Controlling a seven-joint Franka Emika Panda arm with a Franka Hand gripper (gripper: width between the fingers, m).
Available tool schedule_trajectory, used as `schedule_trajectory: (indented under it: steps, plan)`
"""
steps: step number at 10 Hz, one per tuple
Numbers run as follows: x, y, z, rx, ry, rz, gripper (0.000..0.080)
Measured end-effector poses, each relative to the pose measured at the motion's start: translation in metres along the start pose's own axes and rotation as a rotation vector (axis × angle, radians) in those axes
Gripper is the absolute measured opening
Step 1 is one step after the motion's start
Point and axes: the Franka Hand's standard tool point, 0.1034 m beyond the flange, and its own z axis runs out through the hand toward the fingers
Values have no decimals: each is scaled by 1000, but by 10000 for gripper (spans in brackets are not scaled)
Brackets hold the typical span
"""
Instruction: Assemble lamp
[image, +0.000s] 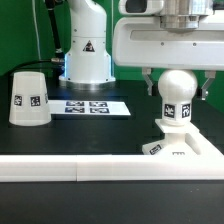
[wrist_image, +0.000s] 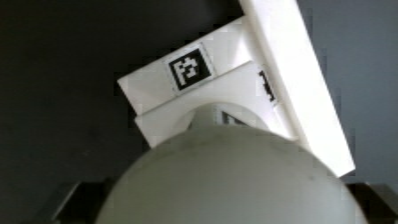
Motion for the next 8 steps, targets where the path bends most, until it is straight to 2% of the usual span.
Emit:
schedule_trajectory:
  steps: [2, 7, 8]
  plan:
    - [-4, -2, 0, 3, -19, 215, 576]
    - [-4, -2, 2, 43, -105, 523, 576]
    - [-5, -3, 2, 43, -107, 547, 622]
